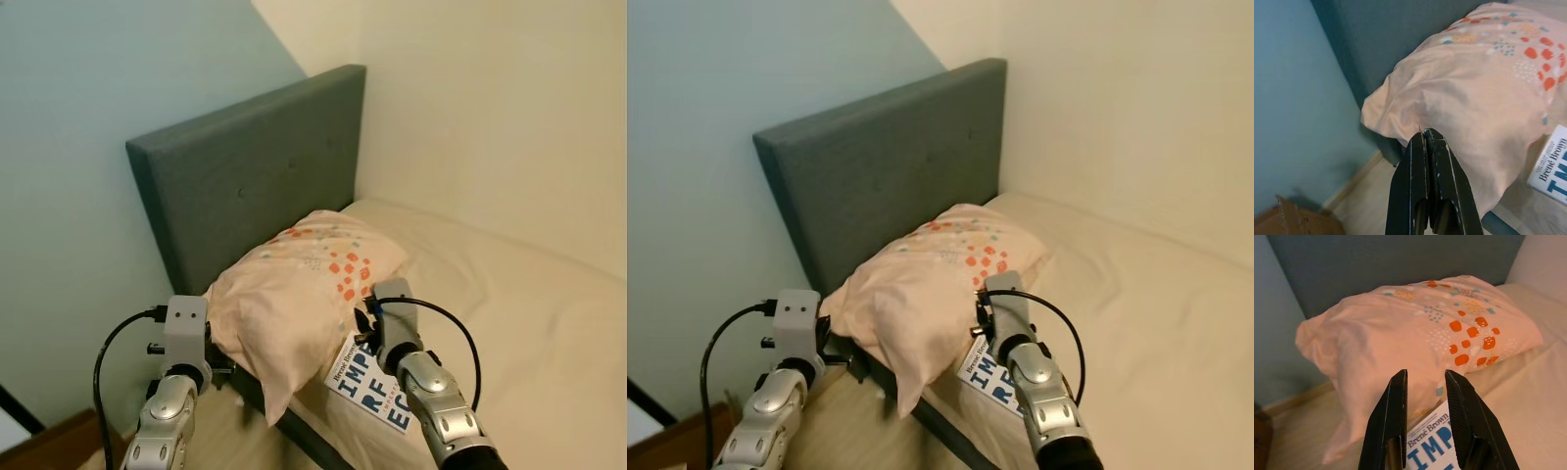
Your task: Clean up the room
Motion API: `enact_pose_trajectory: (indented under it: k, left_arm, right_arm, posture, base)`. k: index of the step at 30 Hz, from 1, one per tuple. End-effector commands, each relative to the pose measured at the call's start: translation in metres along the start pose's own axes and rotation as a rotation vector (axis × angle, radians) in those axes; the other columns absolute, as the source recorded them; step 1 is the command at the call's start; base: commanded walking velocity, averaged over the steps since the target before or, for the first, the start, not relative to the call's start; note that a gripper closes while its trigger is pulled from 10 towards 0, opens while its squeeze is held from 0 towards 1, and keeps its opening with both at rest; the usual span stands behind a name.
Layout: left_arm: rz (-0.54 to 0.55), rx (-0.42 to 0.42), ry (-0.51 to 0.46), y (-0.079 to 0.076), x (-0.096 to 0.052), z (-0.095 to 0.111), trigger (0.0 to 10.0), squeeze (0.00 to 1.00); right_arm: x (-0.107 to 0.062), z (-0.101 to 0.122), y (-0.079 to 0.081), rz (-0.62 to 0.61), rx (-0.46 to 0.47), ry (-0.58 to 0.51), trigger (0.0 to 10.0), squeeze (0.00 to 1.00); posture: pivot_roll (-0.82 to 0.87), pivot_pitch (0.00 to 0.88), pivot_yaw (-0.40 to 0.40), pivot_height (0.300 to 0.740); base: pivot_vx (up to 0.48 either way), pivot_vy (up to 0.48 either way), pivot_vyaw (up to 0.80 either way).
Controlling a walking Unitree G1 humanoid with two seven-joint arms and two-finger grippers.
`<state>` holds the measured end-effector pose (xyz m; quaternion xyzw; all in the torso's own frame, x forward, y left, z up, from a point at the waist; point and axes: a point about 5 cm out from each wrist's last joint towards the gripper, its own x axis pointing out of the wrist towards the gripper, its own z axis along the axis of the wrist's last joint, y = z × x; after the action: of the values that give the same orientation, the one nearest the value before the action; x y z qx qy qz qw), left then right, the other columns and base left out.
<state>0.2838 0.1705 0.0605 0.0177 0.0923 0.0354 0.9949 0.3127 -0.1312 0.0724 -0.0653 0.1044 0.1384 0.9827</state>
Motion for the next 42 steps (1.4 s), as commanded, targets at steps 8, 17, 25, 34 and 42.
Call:
enact_pose_trajectory:
  k: [8,17,25,34,42]
  left_arm:
    - [0.009,-0.022,0.012,0.002,0.0,0.0,10.0,0.0]
    - [0.02,-0.025,0.005,0.004,0.0,0.001,10.0,0.0]
    - [0.016,-0.029,0.0,0.004,-0.001,0.002,10.0,0.0]
    - [0.007,-0.013,-0.021,0.003,0.0,0.006,10.0,0.0]
    - [0.003,0.021,-0.046,0.003,0.001,0.013,10.0,0.0]
  right_arm:
    - [-0.004,-0.002,-0.008,-0.032,0.034,0.008,10.0,0.0]
    - [-0.004,-0.001,-0.006,-0.006,0.034,0.006,10.0,0.0]
    - [-0.005,-0.001,-0.005,-0.003,0.034,0.006,10.0,0.0]
    - [-0.005,0.0,-0.005,-0.005,0.041,0.0,10.0,0.0]
    - [-0.005,0.001,-0.005,-0.015,0.053,-0.006,10.0,0.0]
  posture:
    - [-0.07,0.0,-0.044,0.723]
    - [-0.07,0.0,-0.045,0.723]
    - [-0.07,0.001,-0.048,0.723]
    - [-0.07,0.002,-0.047,0.723]
    - [-0.07,0.015,-0.037,0.723]
  base:
    - [0.0,0.0,0.0]
    - [0.0,0.0,0.0]
    - [0.0,0.167,0.0]
    - [0.0,0.47,0.0]
    - [0.0,0.12,0.0]
